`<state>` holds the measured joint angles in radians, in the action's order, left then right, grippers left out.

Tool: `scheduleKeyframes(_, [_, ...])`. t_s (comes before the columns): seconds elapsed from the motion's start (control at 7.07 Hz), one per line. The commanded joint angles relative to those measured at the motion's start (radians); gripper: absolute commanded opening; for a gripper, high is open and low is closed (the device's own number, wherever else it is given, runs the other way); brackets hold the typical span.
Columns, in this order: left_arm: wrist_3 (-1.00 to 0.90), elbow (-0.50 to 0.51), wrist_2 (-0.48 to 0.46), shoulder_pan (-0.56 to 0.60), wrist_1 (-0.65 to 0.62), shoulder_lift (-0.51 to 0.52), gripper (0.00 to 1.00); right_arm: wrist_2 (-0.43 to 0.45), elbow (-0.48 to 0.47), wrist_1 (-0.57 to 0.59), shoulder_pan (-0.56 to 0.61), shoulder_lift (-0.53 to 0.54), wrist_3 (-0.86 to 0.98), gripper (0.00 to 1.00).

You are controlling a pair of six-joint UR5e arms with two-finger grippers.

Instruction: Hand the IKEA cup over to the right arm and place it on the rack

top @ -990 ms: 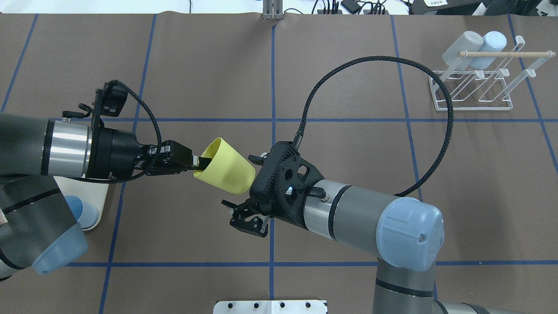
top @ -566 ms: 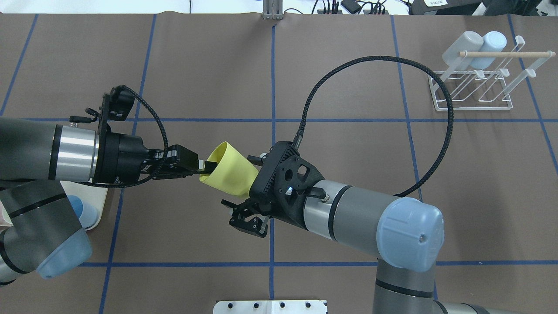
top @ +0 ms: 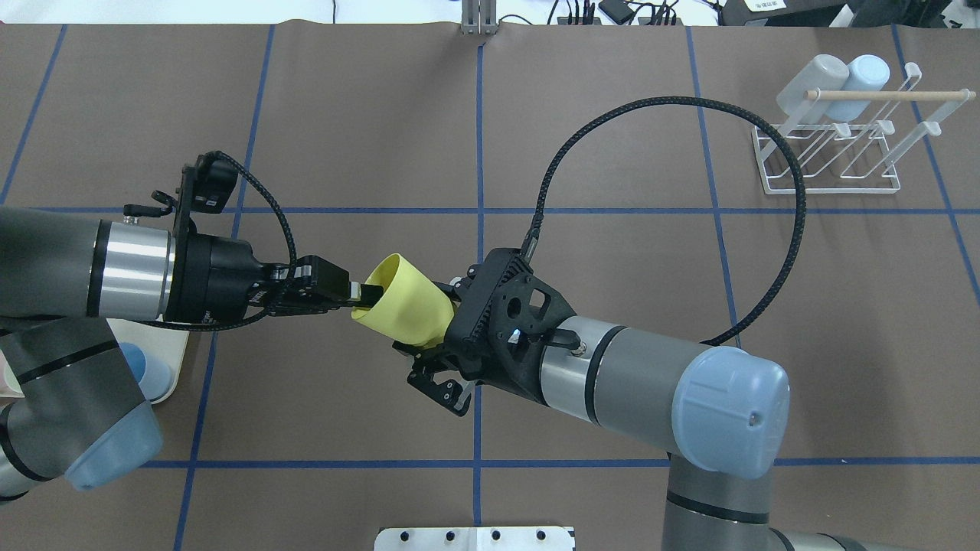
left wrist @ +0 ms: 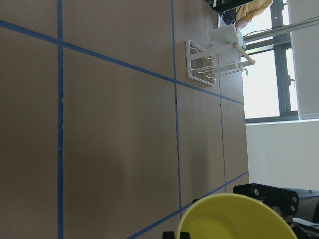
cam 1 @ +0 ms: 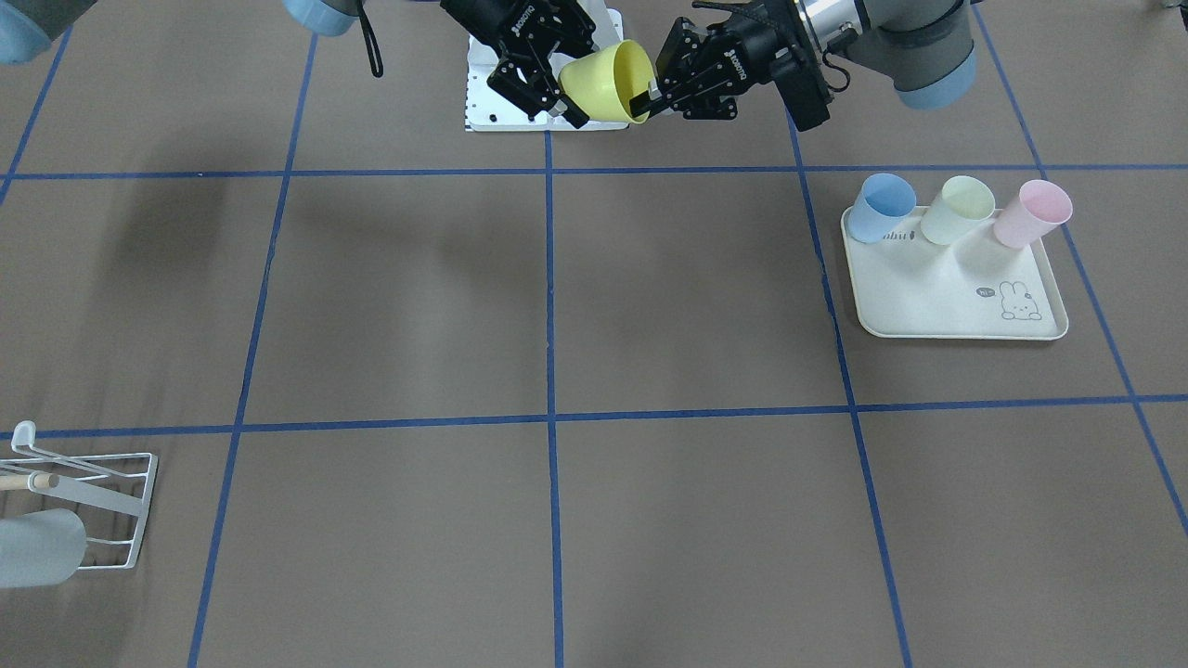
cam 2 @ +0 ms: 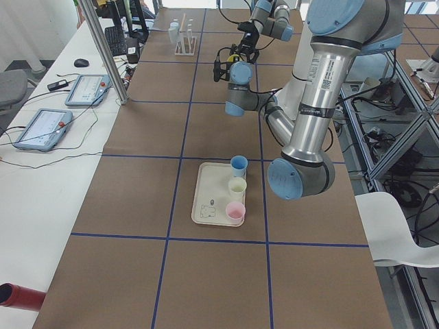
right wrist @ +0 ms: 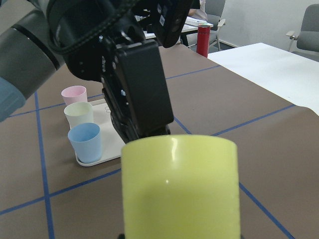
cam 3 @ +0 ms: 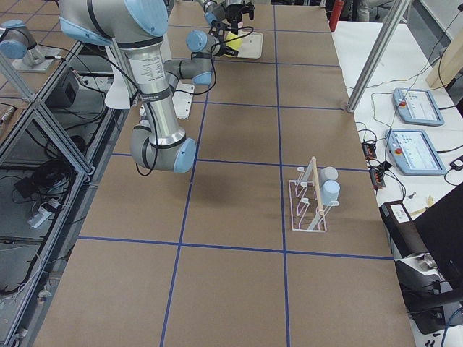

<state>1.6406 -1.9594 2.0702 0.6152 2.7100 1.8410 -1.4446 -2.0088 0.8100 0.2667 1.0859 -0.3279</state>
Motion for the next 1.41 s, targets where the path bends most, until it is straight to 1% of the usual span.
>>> scheduleKeyframes(0.0, [-0.004,-0.009,0.005,0.003,-0.001,0.000,1.00,0.001,-0.001,0.000,0.000,0.000,-0.002,0.09])
scheduleKeyframes(0.42, [-0.007,-0.016,0.013,0.027,-0.003,-0.009,1.00,0.001,-0.002,0.000,0.002,0.003,-0.003,0.00])
scheduleKeyframes(0.57, [-0.033,-0.016,0.016,0.055,-0.007,-0.035,1.00,-0.002,-0.017,0.014,0.003,0.009,-0.003,0.00])
scheduleKeyframes(0.71, [-0.123,-0.016,0.016,0.069,-0.009,-0.086,1.00,-0.003,-0.027,0.029,0.011,0.023,-0.003,0.00])
scheduleKeyframes(0.85, [-0.201,-0.016,0.014,0.092,-0.010,-0.130,1.00,-0.006,-0.044,0.084,0.031,0.032,-0.003,0.00])
scheduleKeyframes(0.99, [-0.266,-0.016,0.016,0.115,-0.010,-0.167,1.00,-0.034,-0.124,0.250,0.058,0.029,-0.003,0.00])
scheduleKeyframes(1.13, [-0.290,-0.016,0.016,0.123,-0.010,-0.186,1.00,-0.089,-0.195,0.441,0.107,0.016,-0.003,0.00])
scheduleKeyframes(1.27, [-0.292,-0.016,0.014,0.124,-0.010,-0.190,1.00,-0.206,-0.223,0.586,0.206,0.011,-0.003,0.00])
